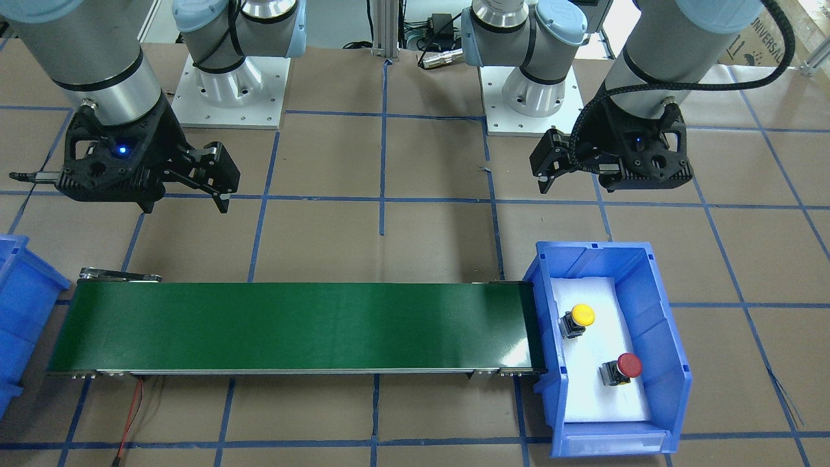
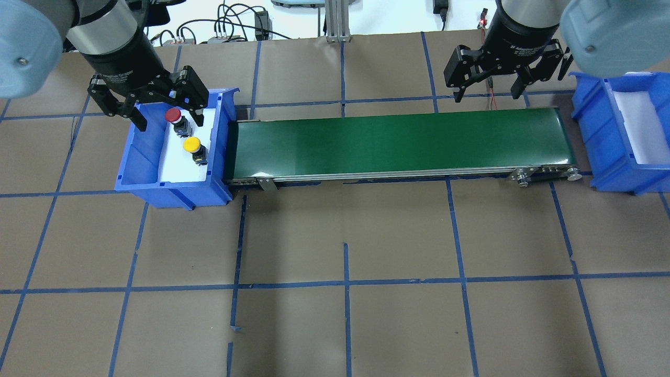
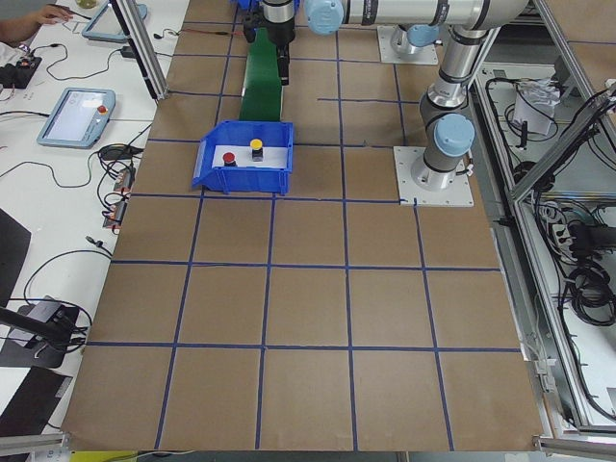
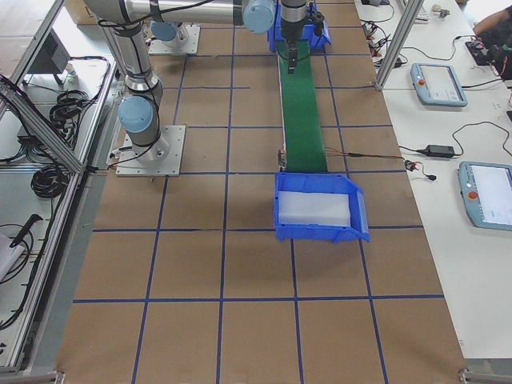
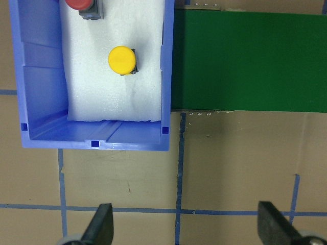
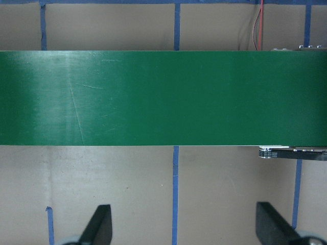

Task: Transport two buttons from left to right
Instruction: 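Lower the left gripper into the blue bin and grasp the red-capped button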

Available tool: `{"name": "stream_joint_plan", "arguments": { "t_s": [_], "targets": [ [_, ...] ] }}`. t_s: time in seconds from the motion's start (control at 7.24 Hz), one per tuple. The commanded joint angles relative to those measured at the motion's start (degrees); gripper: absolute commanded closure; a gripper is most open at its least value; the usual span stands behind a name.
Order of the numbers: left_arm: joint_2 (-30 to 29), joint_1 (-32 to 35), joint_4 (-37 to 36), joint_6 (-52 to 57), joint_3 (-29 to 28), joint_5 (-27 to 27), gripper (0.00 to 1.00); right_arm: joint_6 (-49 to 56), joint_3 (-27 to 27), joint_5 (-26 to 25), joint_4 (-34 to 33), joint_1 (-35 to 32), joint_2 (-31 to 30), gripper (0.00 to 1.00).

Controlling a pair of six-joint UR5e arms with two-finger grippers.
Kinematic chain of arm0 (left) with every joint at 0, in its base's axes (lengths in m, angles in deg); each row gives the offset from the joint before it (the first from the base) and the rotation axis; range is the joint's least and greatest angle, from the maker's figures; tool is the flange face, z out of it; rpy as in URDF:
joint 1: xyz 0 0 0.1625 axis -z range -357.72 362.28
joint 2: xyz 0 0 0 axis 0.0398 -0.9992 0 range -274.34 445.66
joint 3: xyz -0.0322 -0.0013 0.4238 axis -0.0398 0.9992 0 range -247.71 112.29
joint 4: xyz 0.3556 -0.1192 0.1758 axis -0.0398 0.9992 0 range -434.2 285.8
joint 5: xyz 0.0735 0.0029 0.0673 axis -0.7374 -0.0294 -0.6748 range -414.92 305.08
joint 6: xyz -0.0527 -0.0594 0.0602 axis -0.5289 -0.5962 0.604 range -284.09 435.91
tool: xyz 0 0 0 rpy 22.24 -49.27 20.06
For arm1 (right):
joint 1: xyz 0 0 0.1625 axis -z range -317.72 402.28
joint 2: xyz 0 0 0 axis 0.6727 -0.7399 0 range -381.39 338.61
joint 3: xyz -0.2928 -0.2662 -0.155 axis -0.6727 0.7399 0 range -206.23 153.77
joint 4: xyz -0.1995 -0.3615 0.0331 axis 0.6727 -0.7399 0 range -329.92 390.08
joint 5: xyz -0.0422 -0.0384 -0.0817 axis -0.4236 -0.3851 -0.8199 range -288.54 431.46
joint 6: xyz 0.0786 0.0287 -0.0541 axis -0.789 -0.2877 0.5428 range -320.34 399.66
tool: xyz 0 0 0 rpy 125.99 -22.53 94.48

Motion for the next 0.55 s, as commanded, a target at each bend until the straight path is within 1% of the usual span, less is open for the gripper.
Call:
{"name": "stream_joint_plan", "arguments": {
  "t_s": [0.0, 0.14, 0.41],
  "targets": [
    [0.0, 0.0, -0.3, -0.4, 0.4, -0.1, 0.0, 0.0, 0.0, 0.0, 0.0, 0.0, 0.0, 0.0],
    [0.0, 0.0, -0.2, -0.4, 0.4, -0.2, 0.0, 0.0, 0.0, 0.0, 0.0, 0.1, 0.0, 0.0],
    [-1.9, -0.2, -2.1, -0.4, -0.3, -0.2, 0.0, 0.0, 0.0, 0.0, 0.0, 0.0, 0.1, 0.0]
  ]
}}
